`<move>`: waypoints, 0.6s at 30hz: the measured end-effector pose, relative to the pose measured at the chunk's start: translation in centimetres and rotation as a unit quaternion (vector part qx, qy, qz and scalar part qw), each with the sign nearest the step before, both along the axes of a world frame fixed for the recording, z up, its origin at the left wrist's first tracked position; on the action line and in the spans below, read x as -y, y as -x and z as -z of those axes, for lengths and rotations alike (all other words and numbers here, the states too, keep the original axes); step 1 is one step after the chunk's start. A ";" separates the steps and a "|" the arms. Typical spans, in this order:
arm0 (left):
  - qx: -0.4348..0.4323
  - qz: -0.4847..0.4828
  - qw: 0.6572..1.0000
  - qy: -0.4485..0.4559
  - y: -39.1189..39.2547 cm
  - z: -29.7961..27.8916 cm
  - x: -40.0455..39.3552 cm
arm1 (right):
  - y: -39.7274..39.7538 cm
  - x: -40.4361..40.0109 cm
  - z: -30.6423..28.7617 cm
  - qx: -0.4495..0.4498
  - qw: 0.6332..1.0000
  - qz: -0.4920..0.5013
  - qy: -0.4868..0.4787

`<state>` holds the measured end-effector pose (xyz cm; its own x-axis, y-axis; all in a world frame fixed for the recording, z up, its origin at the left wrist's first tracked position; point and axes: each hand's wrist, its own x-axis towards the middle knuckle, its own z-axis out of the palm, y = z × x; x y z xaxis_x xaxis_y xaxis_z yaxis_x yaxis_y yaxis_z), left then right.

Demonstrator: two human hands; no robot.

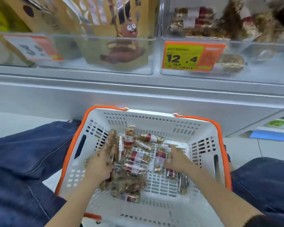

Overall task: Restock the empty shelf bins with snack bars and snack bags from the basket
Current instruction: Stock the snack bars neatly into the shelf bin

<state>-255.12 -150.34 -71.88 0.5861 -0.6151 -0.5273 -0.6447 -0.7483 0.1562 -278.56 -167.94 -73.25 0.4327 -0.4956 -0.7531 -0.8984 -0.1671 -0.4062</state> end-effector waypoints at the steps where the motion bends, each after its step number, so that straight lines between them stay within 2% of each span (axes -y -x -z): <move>1: 0.024 0.000 1.000 -0.015 0.0 0.6 -0.6 | -0.2 -0.6 1.4 -0.015 1.000 0.013 -0.007; 3: 0.058 0.012 0.997 -0.048 0.5 1.7 -1.1 | -0.2 -1.2 3.8 -0.050 0.998 0.025 0.009; 6: 0.044 0.032 0.993 -0.100 1.7 2.8 -1.5 | -0.2 -1.2 6.1 -0.083 0.996 0.029 0.014; 11: 0.041 -0.042 0.996 -0.060 1.5 3.7 -1.8 | -2.7 -1.3 8.1 -0.067 0.991 0.112 0.013; 15: 0.011 -0.024 0.996 -0.089 1.1 4.6 -1.1 | -4.6 -2.3 9.1 -0.076 0.988 0.134 0.030; 18: 0.034 -0.006 0.991 -0.128 1.5 5.0 -0.2 | -5.1 -2.5 9.5 -0.095 0.985 0.134 0.043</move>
<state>-256.62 -150.11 -76.86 0.6321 -0.4588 -0.6245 -0.6378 -0.7657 -0.0830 -273.50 -165.48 -82.80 0.1332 -0.6386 -0.7579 -0.9732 0.0603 -0.2219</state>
